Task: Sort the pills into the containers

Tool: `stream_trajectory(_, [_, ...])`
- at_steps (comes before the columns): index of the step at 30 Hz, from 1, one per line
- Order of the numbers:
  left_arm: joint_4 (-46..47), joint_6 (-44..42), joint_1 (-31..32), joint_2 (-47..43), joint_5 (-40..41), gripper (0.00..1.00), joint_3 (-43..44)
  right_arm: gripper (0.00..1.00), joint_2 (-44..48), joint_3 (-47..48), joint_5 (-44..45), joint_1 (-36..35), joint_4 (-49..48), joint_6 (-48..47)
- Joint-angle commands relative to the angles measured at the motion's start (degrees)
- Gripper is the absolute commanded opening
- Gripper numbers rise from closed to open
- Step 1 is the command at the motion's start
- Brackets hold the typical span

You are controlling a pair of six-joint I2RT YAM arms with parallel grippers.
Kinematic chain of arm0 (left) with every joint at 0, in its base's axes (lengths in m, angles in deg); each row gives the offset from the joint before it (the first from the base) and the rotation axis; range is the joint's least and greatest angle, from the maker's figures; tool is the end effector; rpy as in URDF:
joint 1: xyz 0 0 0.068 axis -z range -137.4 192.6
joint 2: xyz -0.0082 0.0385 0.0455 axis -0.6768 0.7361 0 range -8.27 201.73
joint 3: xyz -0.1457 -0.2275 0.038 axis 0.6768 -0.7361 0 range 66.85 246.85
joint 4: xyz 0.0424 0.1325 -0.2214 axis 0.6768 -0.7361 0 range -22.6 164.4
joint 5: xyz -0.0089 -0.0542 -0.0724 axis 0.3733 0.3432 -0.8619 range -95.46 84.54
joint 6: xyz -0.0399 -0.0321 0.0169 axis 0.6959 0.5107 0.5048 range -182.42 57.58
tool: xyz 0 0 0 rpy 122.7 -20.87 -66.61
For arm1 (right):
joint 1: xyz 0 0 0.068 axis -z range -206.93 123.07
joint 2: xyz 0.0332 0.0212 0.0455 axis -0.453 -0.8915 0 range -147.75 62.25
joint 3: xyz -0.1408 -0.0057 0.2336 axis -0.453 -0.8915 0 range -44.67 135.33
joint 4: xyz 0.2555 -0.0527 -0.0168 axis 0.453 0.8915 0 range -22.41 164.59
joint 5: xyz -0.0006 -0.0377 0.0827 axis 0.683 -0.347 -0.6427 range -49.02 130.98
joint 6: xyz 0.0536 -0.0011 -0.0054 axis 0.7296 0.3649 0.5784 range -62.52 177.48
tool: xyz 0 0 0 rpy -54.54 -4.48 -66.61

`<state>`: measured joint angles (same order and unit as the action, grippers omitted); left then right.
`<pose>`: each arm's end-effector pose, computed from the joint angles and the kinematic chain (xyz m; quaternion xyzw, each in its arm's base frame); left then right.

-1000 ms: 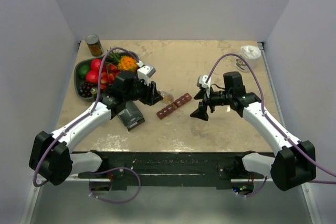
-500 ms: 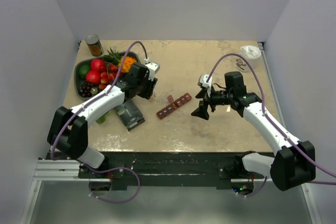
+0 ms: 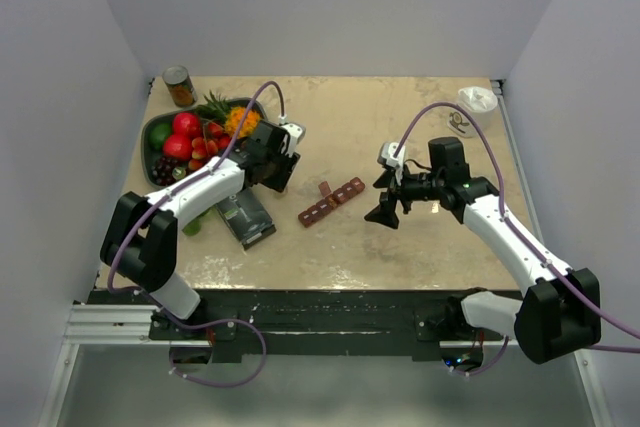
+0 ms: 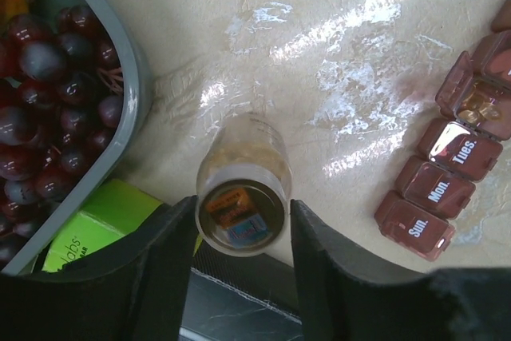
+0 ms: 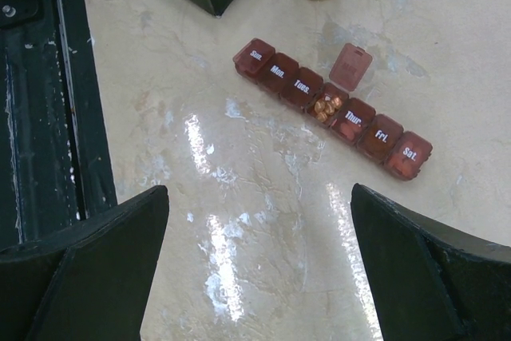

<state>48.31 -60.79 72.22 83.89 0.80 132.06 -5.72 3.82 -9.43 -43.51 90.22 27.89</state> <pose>0.2987 -0.1654 0.2323 0.2122 0.9231 -0.0354 0.3187 0.2257 0.0957 0.2682 -0.4831 0.6930 0.3451 0.4090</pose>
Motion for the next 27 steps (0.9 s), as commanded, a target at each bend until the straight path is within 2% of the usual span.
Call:
stream_trajectory(1, [-0.2,-1.0,-0.4,-0.9,0.5,0.58,2.7,0.99,1.0,-0.4,0.1,0.4,-1.4,-0.3])
stream_trajectory(8, [0.2,-0.2,-0.4,-5.3,-0.4,0.74,1.3,0.99,0.8,-0.2,-0.7,0.5,-0.4,-2.1])
stream_trajectory(12, [3.0,-1.0,-0.4,-11.2,0.2,0.82,-1.2,0.99,-0.1,0.4,-1.0,0.6,0.8,-3.5])
stream_trajectory(13, [4.5,-1.0,-0.5,-12.3,0.5,0.9,-1.9,0.99,-0.2,1.0,-1.0,0.6,1.6,-3.8])
stream_trajectory(16, [7.4,-1.0,-0.7,-16.7,1.2,0.98,-4.4,0.99,-1.6,2.7,-1.1,0.5,3.1,-5.2])
stream_trajectory(27, [11.1,-0.2,-0.9,-26.1,-3.0,0.99,-9.1,0.99,-6.5,12.3,-0.2,0.5,14.2,-18.9])
